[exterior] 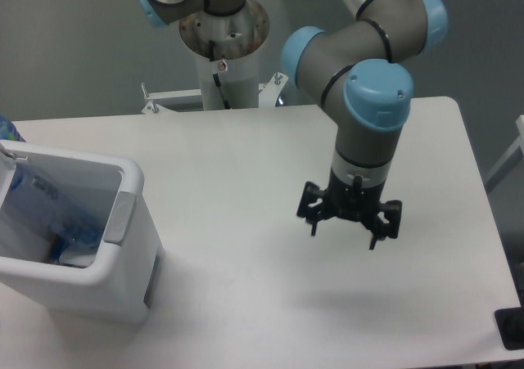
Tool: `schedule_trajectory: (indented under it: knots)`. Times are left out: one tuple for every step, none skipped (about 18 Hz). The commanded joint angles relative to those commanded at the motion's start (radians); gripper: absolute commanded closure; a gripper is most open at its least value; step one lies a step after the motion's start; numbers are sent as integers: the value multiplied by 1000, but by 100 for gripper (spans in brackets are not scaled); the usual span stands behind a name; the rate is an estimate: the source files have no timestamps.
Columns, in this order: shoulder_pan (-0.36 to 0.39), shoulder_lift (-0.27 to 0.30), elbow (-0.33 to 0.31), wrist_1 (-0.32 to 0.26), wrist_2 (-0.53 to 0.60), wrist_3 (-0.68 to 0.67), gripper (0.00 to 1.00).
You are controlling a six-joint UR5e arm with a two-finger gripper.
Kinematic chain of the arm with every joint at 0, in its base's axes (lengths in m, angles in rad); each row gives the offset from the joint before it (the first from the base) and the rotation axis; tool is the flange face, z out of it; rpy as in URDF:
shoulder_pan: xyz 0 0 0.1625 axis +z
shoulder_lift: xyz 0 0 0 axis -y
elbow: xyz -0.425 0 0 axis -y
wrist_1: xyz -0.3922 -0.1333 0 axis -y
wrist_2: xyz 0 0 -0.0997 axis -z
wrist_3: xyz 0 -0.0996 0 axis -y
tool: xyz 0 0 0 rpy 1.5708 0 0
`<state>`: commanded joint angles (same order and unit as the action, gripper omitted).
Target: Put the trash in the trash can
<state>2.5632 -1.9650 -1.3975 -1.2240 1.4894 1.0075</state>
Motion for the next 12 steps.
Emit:
schedule_trajectory:
  knots:
    - [0,-5,6,-11,27,17,0]
    - [-3,-12,20,-20,66,34,0]
    - [-5,-17,28,-37,92,57,0]
    - [-6,-23,34,-54,100,93,0]
    - [-8,-23,40,-58,101,129,0]
    - [-8,-23,40,-58,101,147,0]
    - [-8,-21,40,-60,101,154,0]
    - [-8,-20,38,-60,101,154,0]
    - [-8,-20,37,-60,101,154,0]
    - [-8,-18,35,-60,101,155,0]
    - [-8,-17,32,-58,101,154,0]
    - [-8,-17,29,-58,101,154,0]
